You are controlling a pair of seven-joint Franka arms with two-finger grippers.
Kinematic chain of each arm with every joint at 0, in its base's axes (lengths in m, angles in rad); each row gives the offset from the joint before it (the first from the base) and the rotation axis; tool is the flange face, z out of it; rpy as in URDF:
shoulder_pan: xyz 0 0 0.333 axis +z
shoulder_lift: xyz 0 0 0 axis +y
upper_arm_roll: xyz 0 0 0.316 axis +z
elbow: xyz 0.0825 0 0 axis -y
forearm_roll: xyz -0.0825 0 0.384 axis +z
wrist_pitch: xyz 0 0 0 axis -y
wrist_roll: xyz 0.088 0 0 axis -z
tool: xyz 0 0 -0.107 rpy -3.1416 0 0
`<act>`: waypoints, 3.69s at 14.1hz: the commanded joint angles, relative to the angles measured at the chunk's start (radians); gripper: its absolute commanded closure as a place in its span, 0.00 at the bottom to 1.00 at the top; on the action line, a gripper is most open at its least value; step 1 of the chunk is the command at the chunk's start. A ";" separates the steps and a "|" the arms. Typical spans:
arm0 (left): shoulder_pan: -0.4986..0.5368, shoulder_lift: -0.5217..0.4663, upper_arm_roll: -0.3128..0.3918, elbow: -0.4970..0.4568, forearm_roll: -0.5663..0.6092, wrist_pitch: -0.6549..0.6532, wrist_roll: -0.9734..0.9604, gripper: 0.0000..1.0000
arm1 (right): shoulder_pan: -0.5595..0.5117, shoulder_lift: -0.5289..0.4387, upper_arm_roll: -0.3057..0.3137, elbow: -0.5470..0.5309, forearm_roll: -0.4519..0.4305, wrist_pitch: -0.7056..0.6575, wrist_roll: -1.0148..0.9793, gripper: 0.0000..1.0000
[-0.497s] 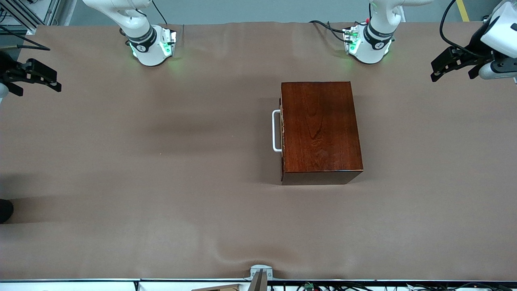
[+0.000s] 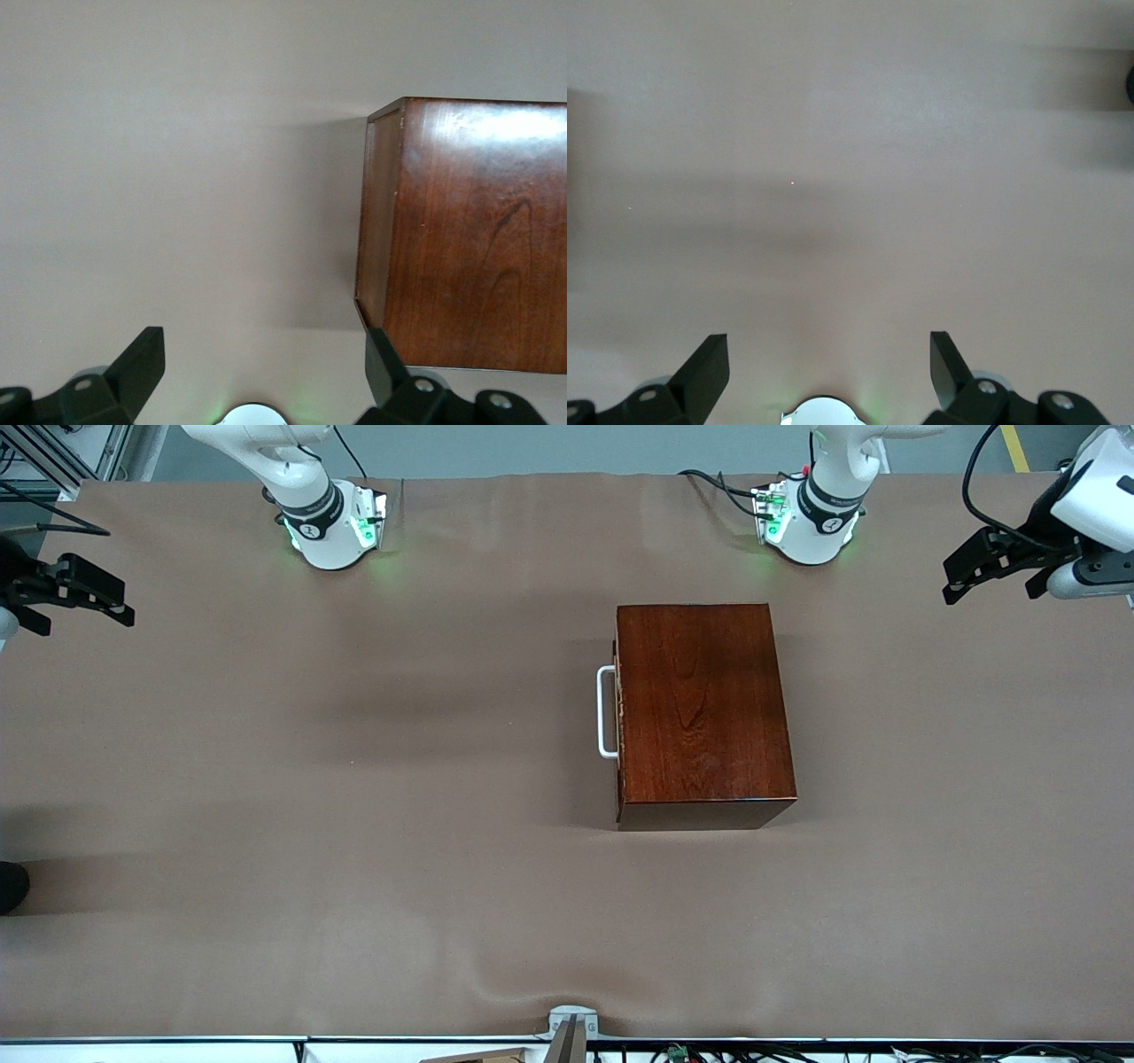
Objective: Open drawer, take yellow block, close drawer
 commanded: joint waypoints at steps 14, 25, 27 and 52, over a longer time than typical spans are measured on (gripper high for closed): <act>-0.471 0.575 -0.177 0.429 0.094 0.010 -0.546 0.00 | -0.015 -0.017 0.007 -0.011 -0.017 0.000 -0.007 0.00; -0.902 0.844 0.146 0.478 0.111 0.240 -0.970 0.00 | -0.016 -0.006 0.005 0.007 -0.020 0.002 -0.007 0.00; -0.918 0.865 0.153 0.478 0.111 0.276 -1.022 0.00 | -0.015 -0.006 0.005 0.009 -0.021 0.002 -0.010 0.00; -0.953 0.960 0.171 0.452 0.252 0.260 -0.734 0.00 | -0.018 -0.005 0.005 0.015 -0.023 0.002 -0.010 0.00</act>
